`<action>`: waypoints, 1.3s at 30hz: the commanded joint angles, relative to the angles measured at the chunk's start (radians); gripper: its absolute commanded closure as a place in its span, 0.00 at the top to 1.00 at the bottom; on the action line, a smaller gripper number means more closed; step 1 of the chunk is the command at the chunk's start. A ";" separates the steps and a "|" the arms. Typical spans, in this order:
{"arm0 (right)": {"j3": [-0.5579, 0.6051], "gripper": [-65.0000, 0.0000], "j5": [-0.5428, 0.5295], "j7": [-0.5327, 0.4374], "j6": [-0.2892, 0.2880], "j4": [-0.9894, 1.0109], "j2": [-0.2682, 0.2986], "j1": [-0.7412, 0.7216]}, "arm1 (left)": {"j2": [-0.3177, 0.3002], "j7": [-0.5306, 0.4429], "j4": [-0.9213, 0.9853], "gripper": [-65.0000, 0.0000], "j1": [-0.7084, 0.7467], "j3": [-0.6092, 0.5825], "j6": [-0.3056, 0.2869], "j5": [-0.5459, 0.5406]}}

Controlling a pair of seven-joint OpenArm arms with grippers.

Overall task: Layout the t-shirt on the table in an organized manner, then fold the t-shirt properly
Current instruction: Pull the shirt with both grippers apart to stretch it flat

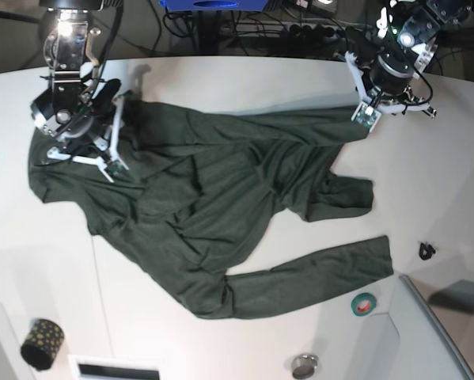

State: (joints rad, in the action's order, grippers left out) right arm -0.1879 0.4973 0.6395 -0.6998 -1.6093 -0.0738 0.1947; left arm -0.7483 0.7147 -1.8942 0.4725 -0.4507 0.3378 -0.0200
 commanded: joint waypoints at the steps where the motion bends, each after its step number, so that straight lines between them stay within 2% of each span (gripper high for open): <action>1: -0.009 0.32 -0.010 -0.016 0.002 -0.010 -0.001 -0.022 | -0.010 -0.008 -0.011 0.00 0.013 0.005 0.005 0.053; 6: -0.074 0.32 -0.009 -0.017 0.002 0.022 -0.001 -0.039 | -0.009 -0.008 -0.009 0.00 0.062 0.005 0.005 0.191; 11: -0.100 0.32 -0.001 -0.017 0.002 0.100 -0.001 -0.087 | -0.003 -0.008 0.069 0.00 0.055 0.007 0.005 0.210; 14: -0.189 0.32 -0.001 -0.017 0.010 0.220 -0.001 -0.146 | -0.003 -0.008 0.089 0.00 0.053 0.008 0.005 0.210; 17: -0.270 0.32 -0.002 -0.047 0.095 0.266 0.018 -0.162 | -0.004 -0.008 0.095 0.00 0.071 0.054 0.005 0.210; 21: -0.284 0.32 -0.001 -0.080 0.124 0.261 0.029 -0.140 | -0.003 -0.008 0.094 0.00 0.128 0.157 0.005 0.210; 24: -0.278 0.32 -0.001 -0.080 0.226 0.228 0.019 -0.108 | 0.020 -0.007 0.094 0.00 0.130 0.185 0.005 0.211; 26: -0.275 0.32 -0.009 -0.085 0.259 0.200 0.009 -0.090 | 0.031 -0.007 0.094 0.00 0.130 0.185 0.005 0.211; 31: -0.275 0.32 -0.005 -0.082 0.211 0.059 -0.047 -0.062 | 0.060 -0.007 0.084 0.00 0.128 0.161 0.004 0.213; 34: -0.275 0.32 -0.007 -0.079 0.165 -0.029 -0.054 -0.051 | 0.066 -0.007 0.084 0.00 0.134 0.151 0.002 0.213; 39: -0.267 0.32 -0.010 -0.042 0.122 -0.070 -0.054 -0.048 | 0.066 -0.007 0.095 0.00 0.171 0.135 0.002 0.213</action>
State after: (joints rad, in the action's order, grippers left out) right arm -0.4568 0.4934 0.6098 -0.5858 -1.6623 -0.1329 0.1555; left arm -0.6693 0.7170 -1.7878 0.6411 -0.3218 0.3286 0.1787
